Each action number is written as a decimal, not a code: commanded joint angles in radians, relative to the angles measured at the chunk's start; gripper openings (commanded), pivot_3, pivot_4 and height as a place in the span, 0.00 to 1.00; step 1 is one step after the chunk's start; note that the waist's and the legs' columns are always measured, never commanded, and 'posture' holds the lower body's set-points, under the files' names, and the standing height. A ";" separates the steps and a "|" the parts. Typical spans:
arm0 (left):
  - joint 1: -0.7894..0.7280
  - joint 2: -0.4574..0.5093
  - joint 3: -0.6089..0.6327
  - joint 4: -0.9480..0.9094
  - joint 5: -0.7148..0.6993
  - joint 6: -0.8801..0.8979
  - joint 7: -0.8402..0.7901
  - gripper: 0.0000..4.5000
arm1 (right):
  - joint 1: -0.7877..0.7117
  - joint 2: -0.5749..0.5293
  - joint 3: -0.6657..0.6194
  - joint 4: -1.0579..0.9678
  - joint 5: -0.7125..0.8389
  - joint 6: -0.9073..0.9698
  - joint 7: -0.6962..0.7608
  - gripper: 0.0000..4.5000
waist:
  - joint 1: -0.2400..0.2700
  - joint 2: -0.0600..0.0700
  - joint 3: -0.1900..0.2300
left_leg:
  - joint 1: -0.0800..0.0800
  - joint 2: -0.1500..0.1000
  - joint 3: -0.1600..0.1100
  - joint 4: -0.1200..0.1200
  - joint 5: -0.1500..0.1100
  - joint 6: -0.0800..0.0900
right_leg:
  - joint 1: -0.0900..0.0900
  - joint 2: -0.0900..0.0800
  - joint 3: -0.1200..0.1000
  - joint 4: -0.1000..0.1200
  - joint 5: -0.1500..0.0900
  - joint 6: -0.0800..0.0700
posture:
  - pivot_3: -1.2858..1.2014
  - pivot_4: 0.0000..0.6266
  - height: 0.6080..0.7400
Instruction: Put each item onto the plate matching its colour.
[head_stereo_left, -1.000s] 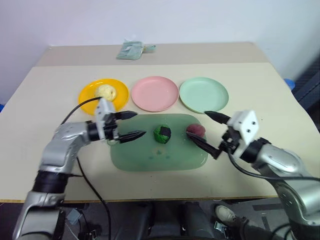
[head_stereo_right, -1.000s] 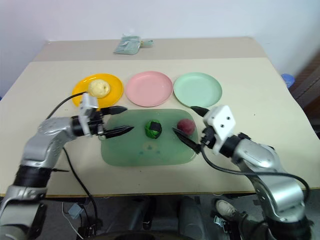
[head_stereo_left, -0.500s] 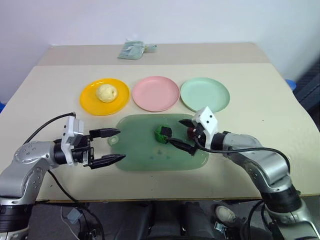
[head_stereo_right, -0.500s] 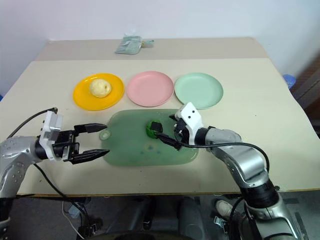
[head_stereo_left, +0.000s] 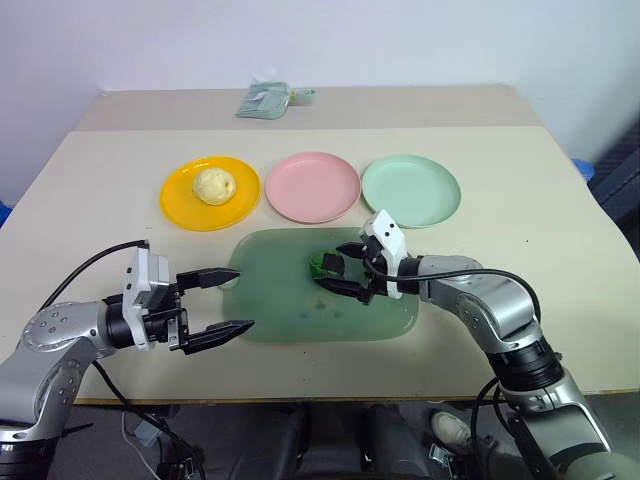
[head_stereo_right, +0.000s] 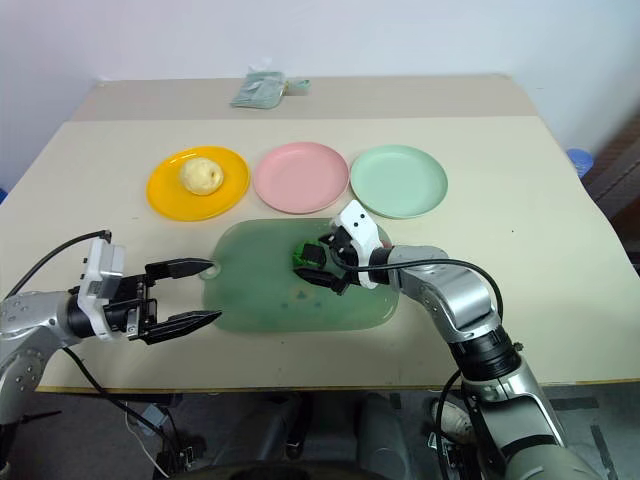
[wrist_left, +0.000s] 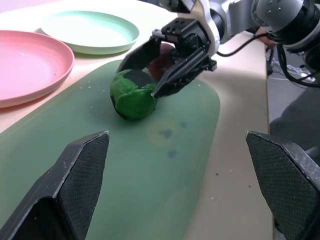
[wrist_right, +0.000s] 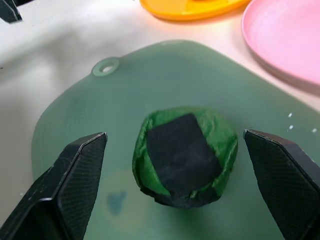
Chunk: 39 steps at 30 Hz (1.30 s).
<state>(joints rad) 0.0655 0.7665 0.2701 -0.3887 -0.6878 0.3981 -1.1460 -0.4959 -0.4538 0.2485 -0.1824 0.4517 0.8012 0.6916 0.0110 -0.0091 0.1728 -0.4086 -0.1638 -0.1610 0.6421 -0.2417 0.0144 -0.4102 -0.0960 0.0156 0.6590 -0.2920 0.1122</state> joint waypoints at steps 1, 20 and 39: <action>0.007 -0.010 0.026 -0.046 -0.003 -0.030 0.027 0.99 | -0.026 0.015 0.018 0.018 -0.015 -0.009 0.027 1.00 | 0.000 0.000 0.000 | 0.000 0.000 0.000 0.000 0.000 0.000 | 0.000 0.000 0.000 0.000 0.000 0.000 | 0.52 0.24 1.00; -0.269 -0.254 -0.227 -0.096 0.139 0.131 0.558 1.00 | -0.245 0.079 -0.204 0.253 -0.080 -0.198 -0.055 0.34 | 0.000 0.000 0.000 | 0.000 0.000 0.000 0.001 0.001 -0.001 | 0.000 0.000 0.000 0.002 0.000 0.000 | 0.52 0.24 1.00; -0.297 -0.353 -0.308 -0.011 0.276 0.061 0.593 1.00 | -0.645 0.052 -0.281 1.316 -0.342 -0.794 -0.165 0.62 | -0.024 0.000 0.000 | 0.000 0.000 0.002 0.001 0.001 -0.002 | -0.001 0.001 0.001 0.003 0.000 0.000 | 0.52 0.24 1.00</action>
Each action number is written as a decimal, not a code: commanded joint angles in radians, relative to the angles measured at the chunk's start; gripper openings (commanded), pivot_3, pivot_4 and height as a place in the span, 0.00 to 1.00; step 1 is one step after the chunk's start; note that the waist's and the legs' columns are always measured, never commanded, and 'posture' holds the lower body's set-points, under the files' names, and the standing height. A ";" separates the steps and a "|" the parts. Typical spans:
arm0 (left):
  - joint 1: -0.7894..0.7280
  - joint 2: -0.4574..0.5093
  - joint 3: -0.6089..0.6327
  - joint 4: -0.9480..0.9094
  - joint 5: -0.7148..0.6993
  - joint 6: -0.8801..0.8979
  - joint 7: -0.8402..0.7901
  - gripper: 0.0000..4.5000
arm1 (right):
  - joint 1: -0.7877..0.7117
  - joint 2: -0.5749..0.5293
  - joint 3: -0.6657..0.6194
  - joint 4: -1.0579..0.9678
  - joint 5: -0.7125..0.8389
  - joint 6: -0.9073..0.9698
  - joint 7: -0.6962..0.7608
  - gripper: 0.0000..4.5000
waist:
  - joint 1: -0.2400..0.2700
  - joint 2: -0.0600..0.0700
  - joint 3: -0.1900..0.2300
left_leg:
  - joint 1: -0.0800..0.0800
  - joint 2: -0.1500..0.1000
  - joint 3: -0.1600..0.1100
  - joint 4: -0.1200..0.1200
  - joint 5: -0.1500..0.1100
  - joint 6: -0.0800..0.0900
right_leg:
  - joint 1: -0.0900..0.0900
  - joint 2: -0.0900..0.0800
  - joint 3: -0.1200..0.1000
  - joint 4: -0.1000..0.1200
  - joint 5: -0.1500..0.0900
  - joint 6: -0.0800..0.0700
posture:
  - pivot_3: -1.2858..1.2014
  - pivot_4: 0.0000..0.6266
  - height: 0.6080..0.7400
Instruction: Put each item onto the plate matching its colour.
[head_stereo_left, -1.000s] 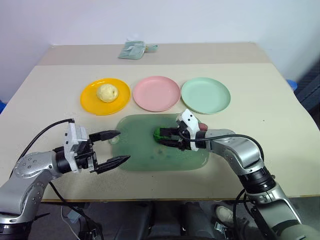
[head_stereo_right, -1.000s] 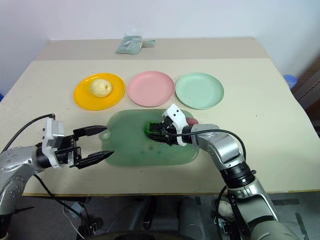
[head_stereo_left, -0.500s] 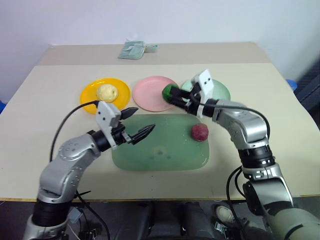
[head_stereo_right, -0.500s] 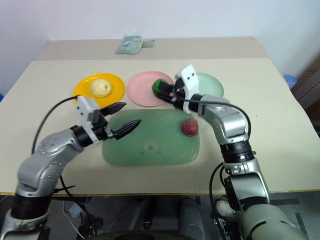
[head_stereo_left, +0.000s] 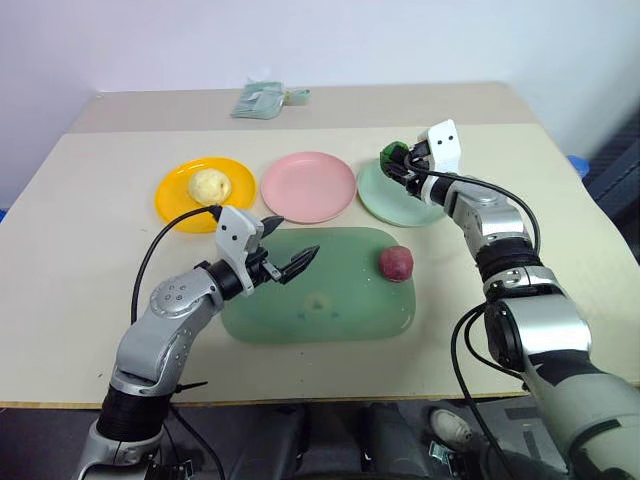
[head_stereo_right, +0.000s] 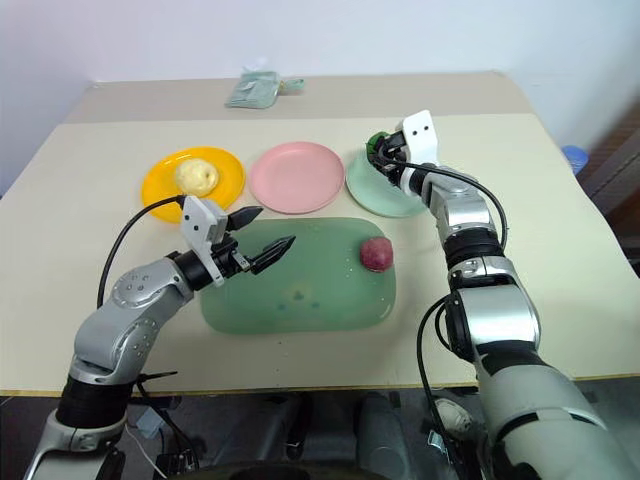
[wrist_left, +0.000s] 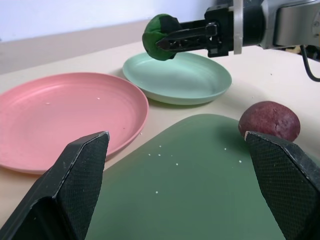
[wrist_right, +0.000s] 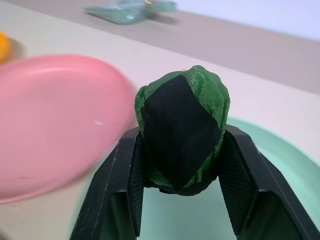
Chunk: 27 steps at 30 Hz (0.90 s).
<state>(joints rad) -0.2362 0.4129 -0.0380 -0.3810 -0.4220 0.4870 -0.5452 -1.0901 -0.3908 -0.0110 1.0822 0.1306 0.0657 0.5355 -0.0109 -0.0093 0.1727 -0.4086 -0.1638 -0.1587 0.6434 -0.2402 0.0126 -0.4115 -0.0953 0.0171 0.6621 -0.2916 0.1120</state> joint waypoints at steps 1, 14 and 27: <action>0.001 0.001 0.001 -0.017 0.011 -0.027 -0.009 1.00 | -0.058 -0.013 -0.023 0.071 -0.027 -0.071 -0.008 0.72 | -0.004 0.000 0.000 | 0.000 0.000 0.000 0.000 0.000 0.000 | 0.000 0.000 0.000 0.000 0.000 0.000 | 0.52 0.24 1.00; 0.076 0.086 0.061 0.018 -0.058 -0.108 -0.231 1.00 | 0.330 -0.178 -0.098 -0.736 0.214 0.314 0.344 0.99 | 0.003 0.001 0.000 | 0.000 0.000 -0.001 0.000 0.000 0.000 | 0.000 0.000 0.000 0.000 0.000 0.000 | 0.52 0.24 1.00; 0.181 0.294 0.123 0.095 -0.145 -0.232 -0.637 1.00 | 0.774 -0.312 -0.185 -1.376 0.488 0.705 0.336 0.99 | 0.014 0.006 0.000 | 0.000 0.000 0.000 -0.001 -0.004 0.007 | 0.000 -0.001 0.001 -0.001 0.000 0.000 | 0.52 0.24 1.00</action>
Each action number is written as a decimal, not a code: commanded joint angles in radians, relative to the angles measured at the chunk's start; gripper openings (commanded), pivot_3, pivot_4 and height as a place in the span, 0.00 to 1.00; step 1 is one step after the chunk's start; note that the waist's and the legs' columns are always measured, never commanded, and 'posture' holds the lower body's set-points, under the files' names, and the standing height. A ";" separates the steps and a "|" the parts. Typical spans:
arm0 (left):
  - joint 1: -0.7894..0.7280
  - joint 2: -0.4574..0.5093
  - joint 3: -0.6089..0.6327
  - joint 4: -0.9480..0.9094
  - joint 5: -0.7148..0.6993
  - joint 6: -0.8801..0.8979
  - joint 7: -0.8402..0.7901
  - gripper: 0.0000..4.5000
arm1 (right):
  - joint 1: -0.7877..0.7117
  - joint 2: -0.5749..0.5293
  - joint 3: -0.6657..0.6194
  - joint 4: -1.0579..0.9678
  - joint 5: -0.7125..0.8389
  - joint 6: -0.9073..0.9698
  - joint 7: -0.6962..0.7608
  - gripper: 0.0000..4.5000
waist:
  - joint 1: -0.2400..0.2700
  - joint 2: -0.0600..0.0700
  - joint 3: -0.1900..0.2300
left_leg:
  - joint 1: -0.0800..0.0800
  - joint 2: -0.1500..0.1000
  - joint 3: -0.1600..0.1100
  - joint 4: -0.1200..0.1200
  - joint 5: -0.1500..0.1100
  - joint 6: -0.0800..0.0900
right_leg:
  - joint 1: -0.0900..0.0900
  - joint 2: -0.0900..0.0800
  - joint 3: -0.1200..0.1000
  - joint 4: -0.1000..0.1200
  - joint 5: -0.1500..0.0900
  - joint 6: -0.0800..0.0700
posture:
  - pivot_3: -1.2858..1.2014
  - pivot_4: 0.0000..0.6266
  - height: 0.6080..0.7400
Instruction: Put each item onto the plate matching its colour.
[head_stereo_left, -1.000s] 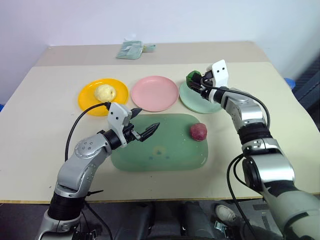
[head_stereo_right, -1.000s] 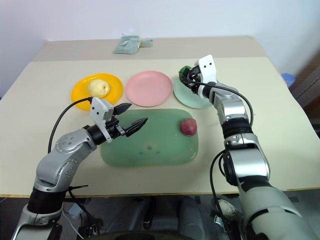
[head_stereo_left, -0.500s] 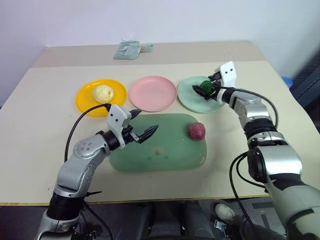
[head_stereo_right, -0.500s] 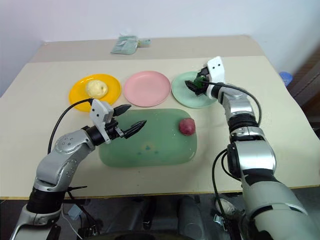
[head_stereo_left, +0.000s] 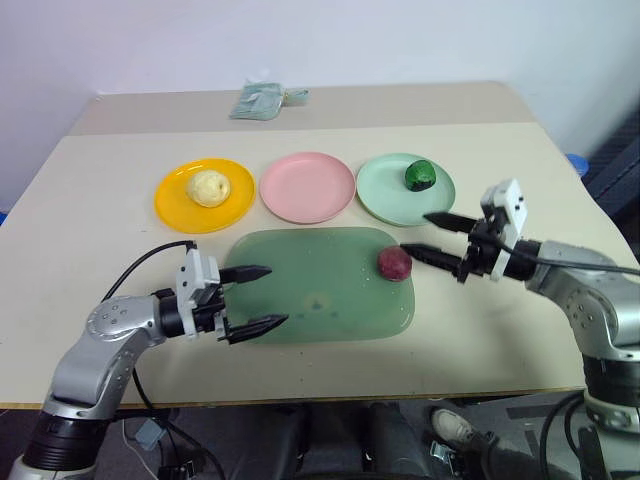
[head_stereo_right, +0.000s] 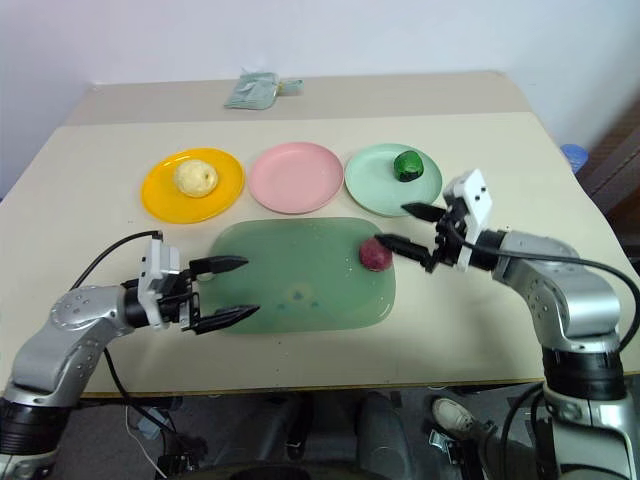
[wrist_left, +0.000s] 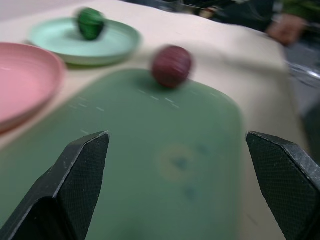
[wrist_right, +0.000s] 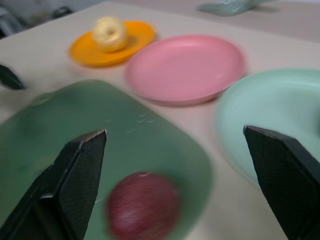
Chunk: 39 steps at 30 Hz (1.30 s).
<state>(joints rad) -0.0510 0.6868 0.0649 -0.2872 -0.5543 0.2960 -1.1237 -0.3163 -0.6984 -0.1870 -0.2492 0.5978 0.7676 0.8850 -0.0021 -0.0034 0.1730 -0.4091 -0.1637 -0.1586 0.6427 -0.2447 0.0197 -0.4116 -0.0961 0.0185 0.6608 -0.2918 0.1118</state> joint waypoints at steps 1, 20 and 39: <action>-0.006 0.024 0.020 0.008 -0.011 -0.048 -0.069 1.00 | 0.002 0.004 0.004 -0.040 0.013 -0.005 -0.020 0.99 | 0.009 0.000 0.000 | 0.000 0.000 0.000 0.000 0.000 0.000 | 0.000 0.000 0.000 0.000 0.000 0.000 | 0.52 0.24 1.00; 0.066 0.010 0.044 -0.031 0.003 -0.100 -0.006 1.00 | -0.091 0.127 0.204 0.256 -0.186 -0.244 -0.010 0.71 | 0.015 0.000 0.000 | 0.000 0.000 0.000 0.000 0.003 -0.004 | 0.001 0.000 0.000 0.000 0.000 0.000 | 0.52 0.24 1.00; -0.102 -0.314 -0.008 -0.010 0.257 0.020 0.668 1.00 | -0.521 0.447 0.209 0.730 -0.359 -0.584 -0.291 0.49 | 0.014 -0.001 -0.001 | 0.001 0.000 0.001 0.002 0.004 -0.006 | 0.000 0.001 0.000 0.002 0.000 0.000 | 0.52 0.24 1.00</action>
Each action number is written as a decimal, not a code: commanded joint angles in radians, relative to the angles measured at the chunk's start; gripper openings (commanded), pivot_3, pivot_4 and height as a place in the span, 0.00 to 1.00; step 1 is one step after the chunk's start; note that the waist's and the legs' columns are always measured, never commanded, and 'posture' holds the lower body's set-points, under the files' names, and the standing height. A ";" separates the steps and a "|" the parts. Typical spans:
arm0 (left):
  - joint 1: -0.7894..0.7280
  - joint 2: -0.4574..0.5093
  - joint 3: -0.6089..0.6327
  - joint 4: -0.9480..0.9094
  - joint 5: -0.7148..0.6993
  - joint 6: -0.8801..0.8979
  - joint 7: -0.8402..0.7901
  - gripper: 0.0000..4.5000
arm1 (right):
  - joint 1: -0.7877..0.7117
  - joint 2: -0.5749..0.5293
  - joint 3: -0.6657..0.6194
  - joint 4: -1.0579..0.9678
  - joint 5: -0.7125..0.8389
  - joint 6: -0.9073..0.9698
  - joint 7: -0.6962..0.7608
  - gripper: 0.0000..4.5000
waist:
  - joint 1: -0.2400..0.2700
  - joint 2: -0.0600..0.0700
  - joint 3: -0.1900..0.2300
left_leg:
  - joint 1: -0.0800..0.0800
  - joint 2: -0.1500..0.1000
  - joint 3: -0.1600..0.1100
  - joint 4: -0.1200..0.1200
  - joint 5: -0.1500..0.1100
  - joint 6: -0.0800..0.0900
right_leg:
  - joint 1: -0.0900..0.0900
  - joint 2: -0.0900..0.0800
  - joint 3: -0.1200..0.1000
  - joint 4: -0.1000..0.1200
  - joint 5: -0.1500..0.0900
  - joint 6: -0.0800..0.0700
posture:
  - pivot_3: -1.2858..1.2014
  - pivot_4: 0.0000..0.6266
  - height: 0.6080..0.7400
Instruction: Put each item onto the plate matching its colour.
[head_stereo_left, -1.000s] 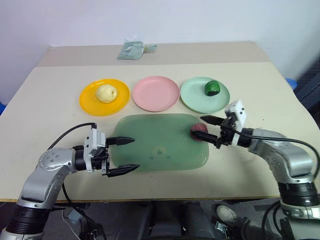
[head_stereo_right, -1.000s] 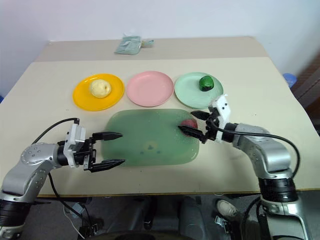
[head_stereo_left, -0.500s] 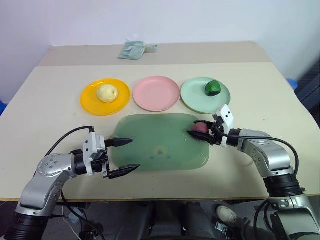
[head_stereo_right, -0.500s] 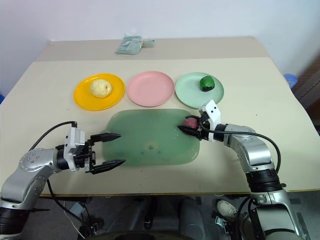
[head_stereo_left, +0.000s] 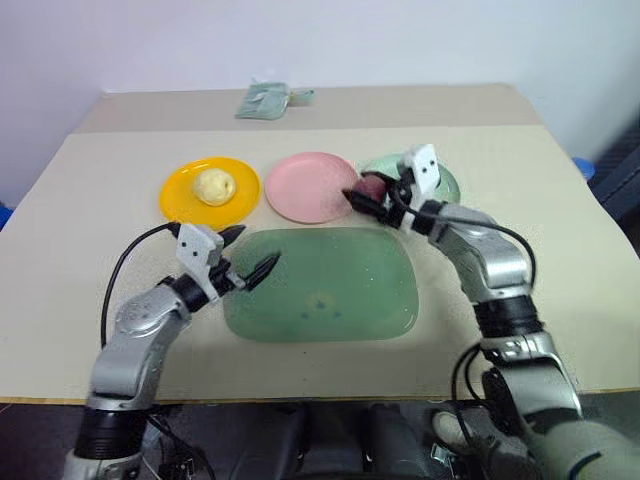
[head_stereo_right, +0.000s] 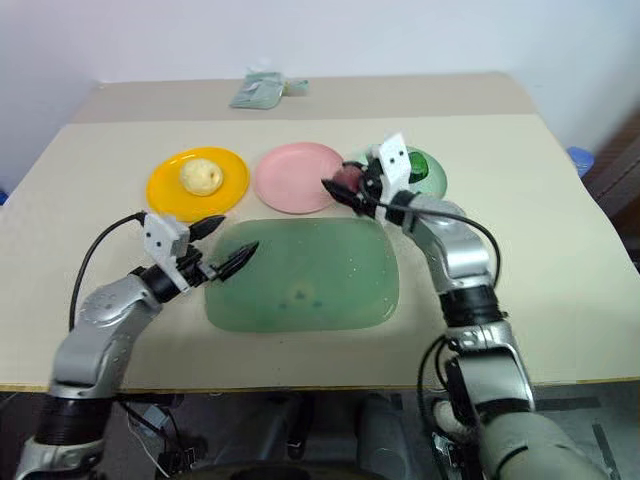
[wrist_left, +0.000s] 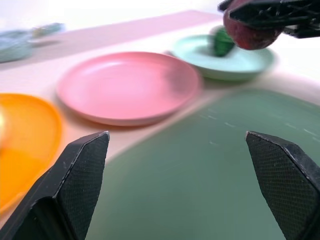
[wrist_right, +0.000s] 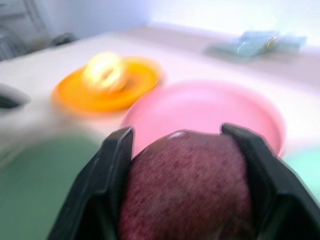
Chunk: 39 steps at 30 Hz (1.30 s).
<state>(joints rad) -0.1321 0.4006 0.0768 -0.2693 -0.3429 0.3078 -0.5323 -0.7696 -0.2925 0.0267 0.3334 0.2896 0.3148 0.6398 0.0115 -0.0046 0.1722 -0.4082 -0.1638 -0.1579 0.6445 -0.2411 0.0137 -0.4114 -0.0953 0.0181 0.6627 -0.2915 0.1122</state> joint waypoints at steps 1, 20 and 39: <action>-0.027 -0.045 -0.025 -0.027 0.059 0.009 0.102 1.00 | -0.105 0.060 -0.003 0.228 -0.072 -0.187 -0.057 0.49 | -0.002 0.000 0.000 | 0.000 0.000 0.000 0.000 0.000 0.000 | 0.000 0.000 0.000 0.000 0.000 0.000 | 0.52 0.24 1.00; 0.085 -0.134 -0.037 -0.251 0.138 0.152 0.317 1.00 | -0.381 0.240 -0.115 0.863 -0.112 -0.544 0.013 1.00 | -0.029 0.001 0.000 | 0.000 0.000 0.000 -0.001 0.001 -0.002 | -0.002 0.001 0.001 0.002 0.000 0.000 | 0.52 0.24 1.00; 0.284 0.184 0.156 -0.242 -0.103 0.010 -0.182 1.00 | 0.680 -0.328 -0.251 -0.746 0.241 0.233 0.231 1.00 | -0.012 0.003 0.000 | 0.000 0.001 0.000 -0.002 -0.004 0.006 | -0.001 0.000 0.002 0.000 0.000 -0.001 | 0.52 0.24 1.00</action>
<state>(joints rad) 0.1463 0.5690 0.1965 -0.4992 -0.4095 0.3413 -0.6661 -0.1002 -0.6006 -0.1787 -0.3350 0.4897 0.5269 0.8696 0.0000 -0.0020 0.1719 -0.4081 -0.1632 -0.1572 0.6420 -0.2449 0.0196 -0.4126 -0.0952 0.0204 0.6628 -0.2919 0.1116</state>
